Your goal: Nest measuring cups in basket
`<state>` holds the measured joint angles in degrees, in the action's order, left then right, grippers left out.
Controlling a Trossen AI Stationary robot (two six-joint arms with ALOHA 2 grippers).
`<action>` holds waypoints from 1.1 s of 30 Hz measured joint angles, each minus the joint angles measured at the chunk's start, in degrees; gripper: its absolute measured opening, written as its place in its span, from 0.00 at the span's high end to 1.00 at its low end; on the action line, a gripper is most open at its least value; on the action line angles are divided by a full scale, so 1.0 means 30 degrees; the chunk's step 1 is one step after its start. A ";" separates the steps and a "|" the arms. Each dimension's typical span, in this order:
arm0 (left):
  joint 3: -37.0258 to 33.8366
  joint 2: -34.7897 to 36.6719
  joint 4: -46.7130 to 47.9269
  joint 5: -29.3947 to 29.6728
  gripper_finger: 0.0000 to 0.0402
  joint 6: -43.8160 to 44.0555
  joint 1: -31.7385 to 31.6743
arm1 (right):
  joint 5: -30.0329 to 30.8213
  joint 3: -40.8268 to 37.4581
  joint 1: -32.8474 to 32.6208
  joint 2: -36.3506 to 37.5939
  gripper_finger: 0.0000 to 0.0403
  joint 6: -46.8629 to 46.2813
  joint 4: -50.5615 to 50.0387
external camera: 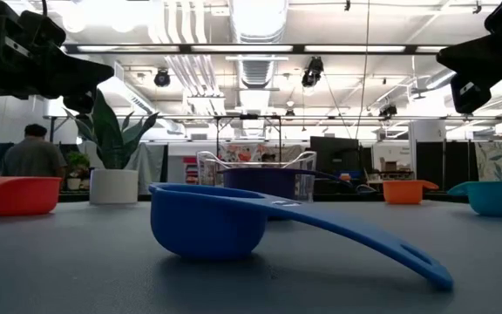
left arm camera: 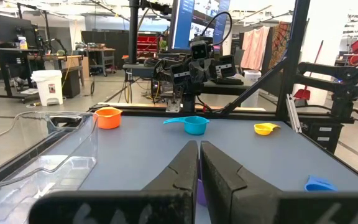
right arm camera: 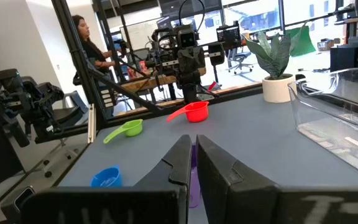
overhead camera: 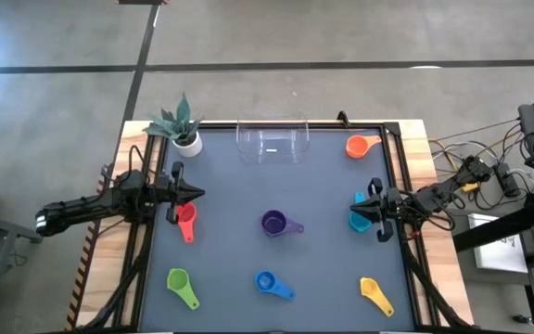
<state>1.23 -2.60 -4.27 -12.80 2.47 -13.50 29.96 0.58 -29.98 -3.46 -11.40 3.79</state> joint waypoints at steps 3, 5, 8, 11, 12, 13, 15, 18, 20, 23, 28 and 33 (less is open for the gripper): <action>-0.0003 -0.0005 -0.0003 -0.0001 1.00 -0.0001 0.0000 | 0.0073 0.0005 0.0007 -0.0002 0.97 0.0007 0.0148; -0.0002 -0.0002 0.0002 0.0000 1.00 -0.0004 0.0000 | 0.0090 0.0001 0.0005 -0.0007 0.97 0.0190 0.0638; -0.0004 -0.0004 0.0001 0.0002 1.00 -0.0002 0.0001 | 0.0029 0.0007 0.0007 0.0000 0.97 0.0239 0.1169; -0.0007 -0.0005 -0.0003 -0.0005 1.00 -0.0005 0.0000 | 0.0029 0.0000 0.0007 0.0000 0.97 0.0277 0.1297; -0.0006 0.0002 0.0004 0.0003 1.00 -0.0004 0.0000 | 0.0029 0.0001 0.0000 0.0000 0.97 0.0291 0.1297; 0.0000 0.0000 0.0002 0.0001 1.00 -0.0002 0.0000 | 0.0034 0.0005 0.0002 0.0000 0.97 0.0284 0.1297; 0.0000 -0.0001 -0.0003 -0.0001 1.00 -0.0005 0.0000 | 0.0047 0.0000 0.0003 0.0000 0.97 0.0291 0.1383; 0.0000 0.0003 -0.0003 0.0003 1.00 -0.0004 0.0000 | 0.0051 0.0003 0.0000 0.0000 0.97 0.0284 0.1550; 0.0000 0.0003 -0.0003 0.0001 1.00 -0.0004 0.0000 | 0.0112 0.0007 0.0007 0.0000 0.97 0.0399 0.1725; -0.0005 -0.0001 -0.0003 -0.0001 1.00 0.0000 0.0000 | 0.0517 0.0005 0.0005 -0.0007 0.97 0.0929 0.2675; -0.0003 0.0003 0.0004 -0.0004 1.00 -0.0004 0.0001 | 0.0715 0.0610 0.0004 -0.0054 0.97 0.1914 0.2516; -0.0005 0.0003 -0.0003 -0.0005 1.00 -0.0005 0.0002 | 0.3686 0.2713 0.0000 -0.0232 0.97 0.2135 -0.0697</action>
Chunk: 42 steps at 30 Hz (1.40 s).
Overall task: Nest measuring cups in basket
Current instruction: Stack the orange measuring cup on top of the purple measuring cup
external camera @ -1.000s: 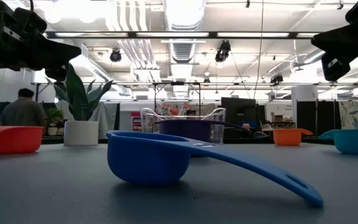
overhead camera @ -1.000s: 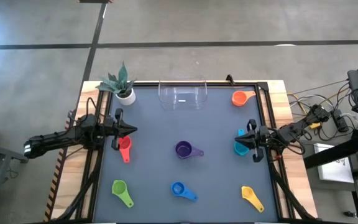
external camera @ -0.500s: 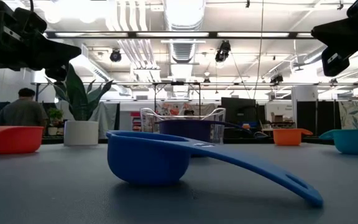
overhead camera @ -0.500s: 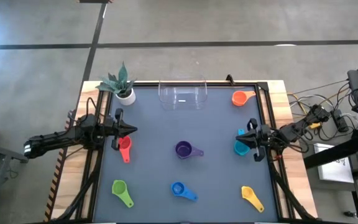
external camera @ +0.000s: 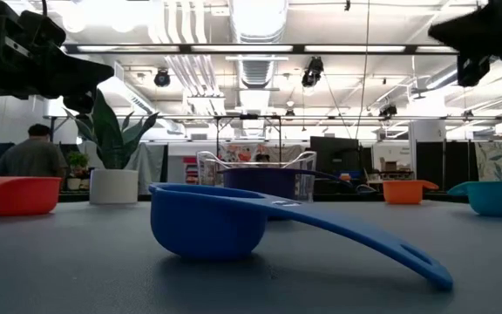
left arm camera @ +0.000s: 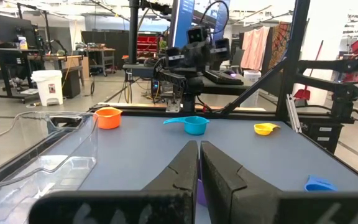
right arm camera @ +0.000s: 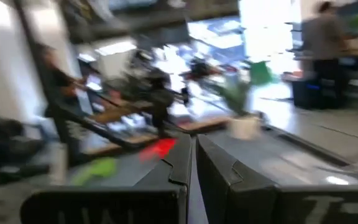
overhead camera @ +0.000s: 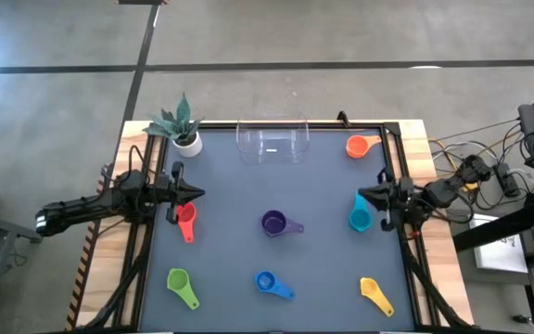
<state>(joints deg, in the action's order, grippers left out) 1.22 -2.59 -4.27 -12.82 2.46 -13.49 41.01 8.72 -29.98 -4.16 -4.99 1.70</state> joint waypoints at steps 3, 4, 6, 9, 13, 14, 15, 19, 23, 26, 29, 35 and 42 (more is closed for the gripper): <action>0.0005 0.0000 0.0000 0.0006 1.00 0.0006 0.0000 | 0.2282 0.1376 0.0000 -0.0591 0.97 -0.0569 -0.2798; -0.0001 0.0000 0.0000 0.0002 1.00 0.0000 0.0004 | 0.2885 0.1801 0.0000 -0.0842 0.97 -0.0912 -0.3550; 0.0005 0.0000 0.0000 0.0000 1.00 0.0007 -0.0002 | 0.3840 0.2528 0.0000 -0.1455 0.97 -0.1593 -0.4902; 0.0005 0.0000 0.0000 0.0001 1.00 0.0000 -0.0002 | 0.4675 0.3491 0.0000 -0.2552 0.97 -0.2285 -0.6141; 0.0003 0.0000 0.0000 0.0007 1.00 0.0002 -0.0002 | 0.5279 0.4465 0.0007 -0.4225 0.97 -0.2782 -0.6982; 0.0001 0.0000 0.0000 0.0007 1.00 0.0004 -0.0002 | 0.5411 0.4705 0.0007 -0.4651 0.97 -0.2850 -0.7053; 0.0005 0.0000 0.0005 0.0003 1.00 0.0001 0.0003 | 0.5559 0.4903 0.0007 -0.5017 0.97 -0.2862 -0.7047; 0.0005 0.0000 0.0007 0.0007 1.00 0.0003 -0.0002 | 0.5842 0.5519 0.0074 -0.6310 0.97 -0.3352 -0.7236; 0.0005 -0.0002 0.0007 0.0002 1.00 0.0002 0.0001 | 0.5845 0.5895 0.0582 -0.6973 0.97 -0.4814 -0.8642; -0.0001 0.0000 0.0007 0.0001 1.00 0.0007 0.0005 | 0.5796 0.5935 0.1128 -0.7008 0.97 -0.6072 -0.9776; 0.0004 0.0000 0.0007 0.0000 1.00 0.0000 -0.0001 | 0.5679 0.5935 0.1660 -0.6831 0.97 -0.6897 -1.0727; 0.0005 0.0000 0.0007 0.0006 1.00 0.0000 -0.0002 | 0.5300 0.5927 0.2999 -0.6631 0.84 -0.7385 -1.1496; 0.0002 0.0000 0.0007 0.0007 1.00 0.0000 0.0002 | 0.5082 0.5854 0.5228 -0.6782 0.64 -0.7396 -1.1978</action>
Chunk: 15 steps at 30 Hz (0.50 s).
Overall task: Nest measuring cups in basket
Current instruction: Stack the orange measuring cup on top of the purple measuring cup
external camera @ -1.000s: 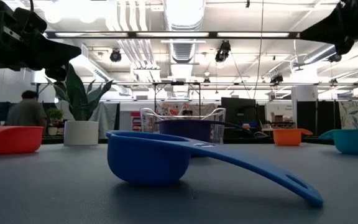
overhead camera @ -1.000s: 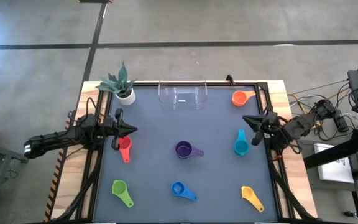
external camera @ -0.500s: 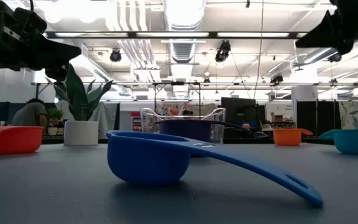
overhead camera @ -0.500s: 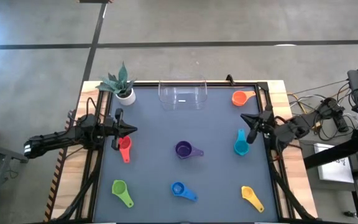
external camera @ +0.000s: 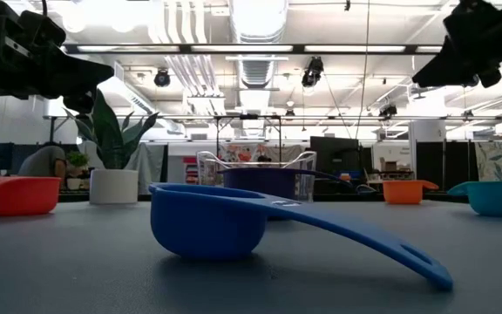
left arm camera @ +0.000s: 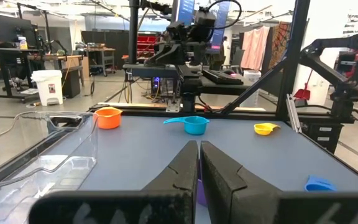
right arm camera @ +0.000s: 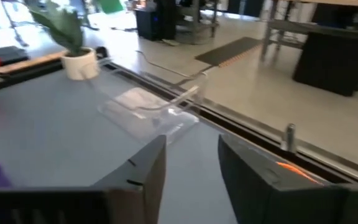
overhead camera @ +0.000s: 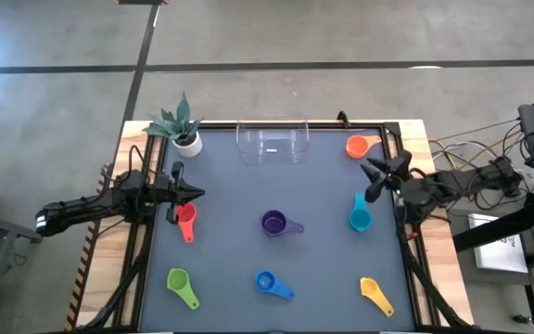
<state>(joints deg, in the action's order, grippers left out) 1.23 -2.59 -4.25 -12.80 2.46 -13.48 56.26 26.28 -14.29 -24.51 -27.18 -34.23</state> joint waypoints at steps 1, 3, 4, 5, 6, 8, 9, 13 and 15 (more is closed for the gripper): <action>0.0003 0.0000 0.0000 -0.0003 1.00 0.0004 -0.0004 | -0.0265 0.0000 0.0400 -0.0073 0.62 0.0005 0.0037; 0.0002 -0.0001 0.0000 0.0000 1.00 0.0000 -0.0004 | -0.0786 0.0000 0.1246 -0.0328 0.60 0.0015 0.0061; -0.0004 0.0000 0.0000 -0.0007 1.00 0.0000 0.0003 | -0.1029 0.0000 0.1675 -0.0509 0.59 0.0024 0.0059; 0.0003 0.0000 0.0000 -0.0007 1.00 0.0000 -0.0004 | -0.1353 0.0000 0.2115 -0.0731 0.59 0.0030 0.0064; 0.0002 0.0000 0.0000 0.0000 1.00 0.0007 -0.0004 | -0.1707 0.0000 0.2553 -0.0978 0.59 0.0037 0.0057; 0.0003 0.0000 0.0000 -0.0003 1.00 0.0003 -0.0004 | -0.2452 0.0000 0.3425 -0.1513 0.58 0.0058 0.0057; 0.0003 0.0000 0.0000 0.0000 1.00 0.0003 -0.0004 | -0.2850 0.0000 0.3849 -0.1838 0.58 0.0085 0.0064; 0.0003 0.0000 0.0000 0.0000 1.00 0.0007 -0.0004 | -0.3909 -0.0007 0.5159 -0.3271 0.58 0.0284 0.0064; 0.0003 0.0000 0.0000 -0.0004 1.00 0.0003 -0.0001 | -0.3909 -0.0007 0.5735 -0.4034 0.58 0.0374 0.0098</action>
<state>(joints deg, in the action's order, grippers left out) 1.23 -2.59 -4.25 -12.81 2.47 -13.49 44.53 26.26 2.91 -36.61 -26.06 -33.94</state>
